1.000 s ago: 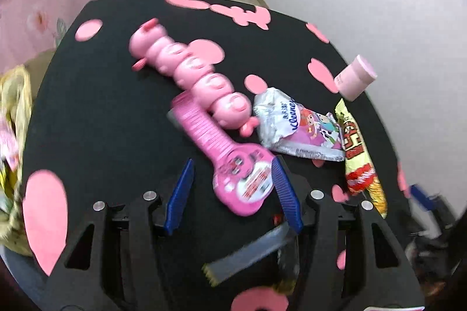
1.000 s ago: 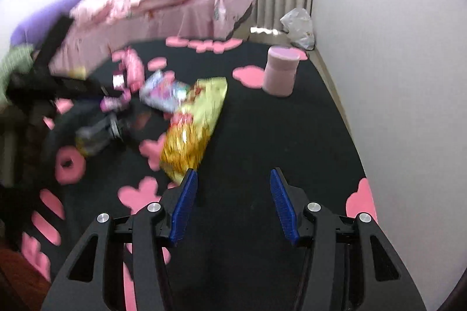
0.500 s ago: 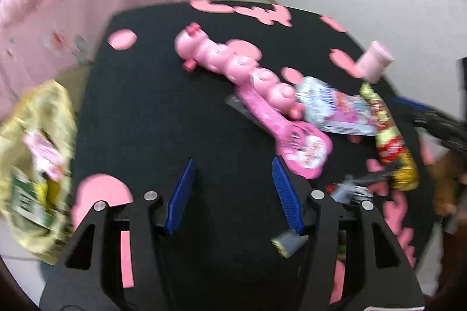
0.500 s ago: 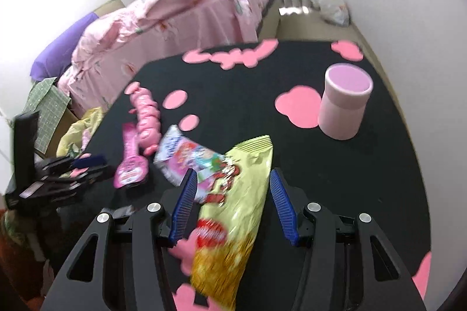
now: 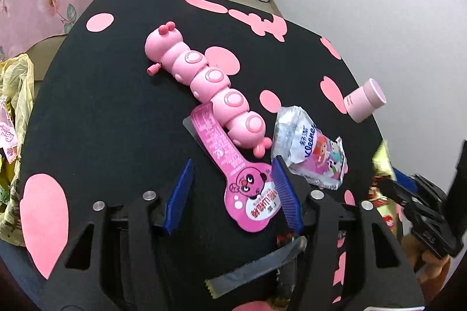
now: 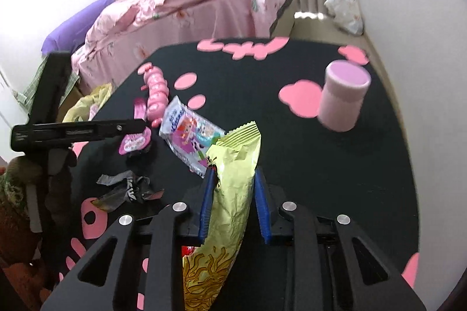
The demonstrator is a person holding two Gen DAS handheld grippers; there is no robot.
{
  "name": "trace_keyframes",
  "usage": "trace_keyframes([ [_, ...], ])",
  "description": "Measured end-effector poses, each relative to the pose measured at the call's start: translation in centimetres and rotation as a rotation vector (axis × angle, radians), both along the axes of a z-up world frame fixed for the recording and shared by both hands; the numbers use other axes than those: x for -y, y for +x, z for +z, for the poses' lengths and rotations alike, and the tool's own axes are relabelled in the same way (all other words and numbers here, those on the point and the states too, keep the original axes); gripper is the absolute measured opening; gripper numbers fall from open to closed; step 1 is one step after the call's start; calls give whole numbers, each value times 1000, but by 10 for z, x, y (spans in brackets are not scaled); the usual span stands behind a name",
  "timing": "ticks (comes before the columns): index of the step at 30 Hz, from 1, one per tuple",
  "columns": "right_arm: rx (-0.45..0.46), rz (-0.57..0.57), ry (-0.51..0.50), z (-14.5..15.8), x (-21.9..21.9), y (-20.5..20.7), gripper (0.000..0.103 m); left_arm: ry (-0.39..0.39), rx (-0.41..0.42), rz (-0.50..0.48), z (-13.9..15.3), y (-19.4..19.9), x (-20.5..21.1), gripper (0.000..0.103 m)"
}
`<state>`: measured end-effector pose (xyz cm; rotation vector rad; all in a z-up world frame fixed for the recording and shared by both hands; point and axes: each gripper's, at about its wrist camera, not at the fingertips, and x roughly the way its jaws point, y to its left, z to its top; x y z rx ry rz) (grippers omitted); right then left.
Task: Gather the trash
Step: 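Carry the chip bag into the yellow trash bag and open the right gripper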
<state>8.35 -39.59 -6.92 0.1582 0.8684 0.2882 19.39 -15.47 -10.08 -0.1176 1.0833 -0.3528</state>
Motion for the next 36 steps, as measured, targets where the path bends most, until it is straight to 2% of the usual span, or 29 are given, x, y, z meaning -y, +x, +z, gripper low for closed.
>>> trace_keyframes([
  [2,31,-18,-16,8,1,-6,26,18,-1,-21,-1,-2,3,25],
  [4,61,-27,-23,16,0,-10,26,7,6,-50,0,-9,3,18],
  [5,72,-28,-24,20,-1,-13,26,14,25,-63,1,-14,4,10],
  [9,106,-28,-36,32,-6,-18,26,1,83,-99,13,-31,1,7],
  [14,144,-17,-52,49,-16,-23,26,-7,154,-99,34,-46,-10,1],
  [19,193,-17,-61,67,-29,-25,26,-18,230,-94,56,-58,-24,1],
  [26,266,-2,-84,97,-55,-26,26,-77,311,-81,83,-74,-56,1],
  [31,322,26,-100,117,-84,-22,26,-82,379,-28,100,-81,-88,1],
  [36,373,75,-102,133,-122,-12,26,-47,447,69,110,-87,-135,1],
])
